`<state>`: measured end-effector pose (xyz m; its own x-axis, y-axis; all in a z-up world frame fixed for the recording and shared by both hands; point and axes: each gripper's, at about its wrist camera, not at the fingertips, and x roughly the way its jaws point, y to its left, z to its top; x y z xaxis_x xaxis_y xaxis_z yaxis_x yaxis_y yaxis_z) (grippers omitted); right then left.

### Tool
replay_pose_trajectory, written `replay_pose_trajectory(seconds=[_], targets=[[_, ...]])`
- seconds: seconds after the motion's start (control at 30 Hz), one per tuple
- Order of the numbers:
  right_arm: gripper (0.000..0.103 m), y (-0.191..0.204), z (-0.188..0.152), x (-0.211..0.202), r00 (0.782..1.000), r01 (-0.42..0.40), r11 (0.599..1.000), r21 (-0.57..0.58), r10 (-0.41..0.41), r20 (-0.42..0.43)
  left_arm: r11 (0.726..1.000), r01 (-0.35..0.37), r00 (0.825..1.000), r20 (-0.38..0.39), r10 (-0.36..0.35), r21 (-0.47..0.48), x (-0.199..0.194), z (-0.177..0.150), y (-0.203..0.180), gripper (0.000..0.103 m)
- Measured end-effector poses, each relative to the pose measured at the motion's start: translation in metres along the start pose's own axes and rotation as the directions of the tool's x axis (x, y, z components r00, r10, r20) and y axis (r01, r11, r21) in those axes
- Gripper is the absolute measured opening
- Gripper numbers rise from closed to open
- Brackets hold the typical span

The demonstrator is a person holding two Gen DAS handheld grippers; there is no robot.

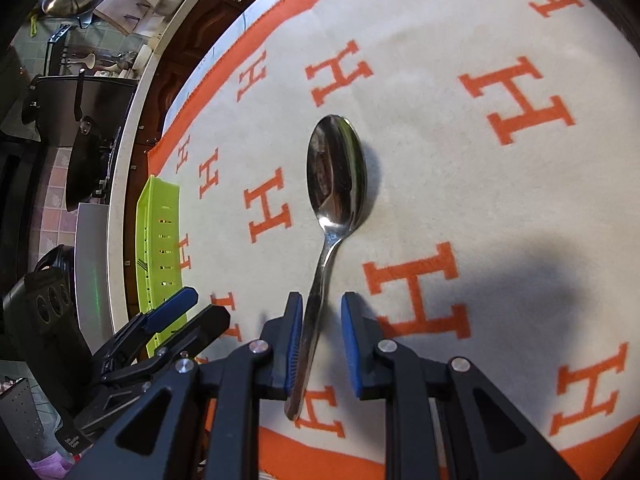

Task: Organize utensils
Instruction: 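Grasp the last silver spoon by its handle with the right tool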

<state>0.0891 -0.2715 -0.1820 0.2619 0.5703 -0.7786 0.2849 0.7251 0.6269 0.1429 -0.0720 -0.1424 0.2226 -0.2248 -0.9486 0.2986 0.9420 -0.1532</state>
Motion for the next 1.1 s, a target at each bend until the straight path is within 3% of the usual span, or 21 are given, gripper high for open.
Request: replay_pose_trajectory(seconds=[0.2,0.3,0.77,1.1], targets=[[0.019,0.016,0.001,0.006,0.998,0.044,0.996,-0.073,-0.041,0.042,1.0,0.003,1.0,-0.029,-0.004,-0.024,0.012,-0.003,0.009,0.072],[0.008,0.027,-0.001,0.01,0.991,0.119,0.985,-0.128,-0.111,0.069,0.999,0.006,0.999,-0.033,-0.007,-0.033,0.015,-0.005,0.013,0.072],[0.002,0.042,-0.01,0.001,0.986,0.139,0.978,-0.154,-0.123,0.108,0.997,0.018,1.0,0.004,-0.018,-0.078,-0.007,-0.019,0.037,0.072],[0.002,0.066,-0.022,0.013,0.969,0.239,0.942,-0.235,-0.214,0.125,0.994,0.033,0.999,0.037,-0.03,-0.106,-0.028,-0.036,0.055,0.072]])
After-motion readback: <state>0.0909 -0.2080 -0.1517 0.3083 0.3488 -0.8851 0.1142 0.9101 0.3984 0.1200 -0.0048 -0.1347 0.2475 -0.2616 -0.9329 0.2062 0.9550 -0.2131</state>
